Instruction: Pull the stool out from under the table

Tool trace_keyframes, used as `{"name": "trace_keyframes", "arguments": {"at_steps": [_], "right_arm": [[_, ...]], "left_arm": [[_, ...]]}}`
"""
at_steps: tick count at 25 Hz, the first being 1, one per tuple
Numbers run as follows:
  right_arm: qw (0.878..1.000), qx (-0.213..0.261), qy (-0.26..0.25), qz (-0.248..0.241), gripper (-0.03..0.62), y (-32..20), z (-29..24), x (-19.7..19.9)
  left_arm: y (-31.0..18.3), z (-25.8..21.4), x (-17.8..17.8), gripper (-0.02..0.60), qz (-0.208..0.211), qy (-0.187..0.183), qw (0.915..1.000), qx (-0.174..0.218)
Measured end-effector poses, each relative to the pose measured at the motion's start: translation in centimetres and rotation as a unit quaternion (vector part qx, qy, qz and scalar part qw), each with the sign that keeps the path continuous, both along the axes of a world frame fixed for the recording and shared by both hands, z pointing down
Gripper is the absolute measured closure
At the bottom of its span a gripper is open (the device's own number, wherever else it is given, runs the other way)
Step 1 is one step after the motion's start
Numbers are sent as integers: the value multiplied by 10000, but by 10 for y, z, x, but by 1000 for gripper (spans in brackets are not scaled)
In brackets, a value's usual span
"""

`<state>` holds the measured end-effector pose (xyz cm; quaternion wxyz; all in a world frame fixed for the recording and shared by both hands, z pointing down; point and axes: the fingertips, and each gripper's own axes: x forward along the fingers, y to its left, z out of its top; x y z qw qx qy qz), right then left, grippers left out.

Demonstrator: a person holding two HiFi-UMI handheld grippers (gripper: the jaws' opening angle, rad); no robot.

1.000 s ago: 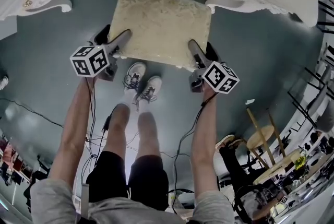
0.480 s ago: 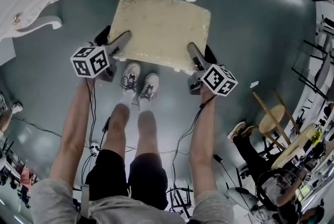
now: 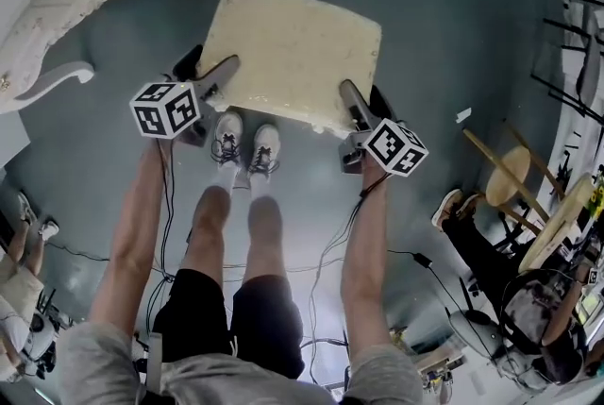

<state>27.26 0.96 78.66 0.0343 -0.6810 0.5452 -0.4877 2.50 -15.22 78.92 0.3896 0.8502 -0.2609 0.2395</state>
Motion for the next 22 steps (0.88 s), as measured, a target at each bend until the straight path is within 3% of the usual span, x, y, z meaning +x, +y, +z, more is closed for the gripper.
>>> {"name": "trace_keyframes", "arguments": {"at_steps": [11, 22], "right_arm": [[9966, -8, -157, 813, 198, 64, 32, 42], [9916, 49, -406, 1231, 198, 93, 55, 26]], "left_arm": [[26, 25, 70, 190, 797, -103, 9968, 29], [39, 36, 71, 199, 1149, -196, 9930, 171]]}}
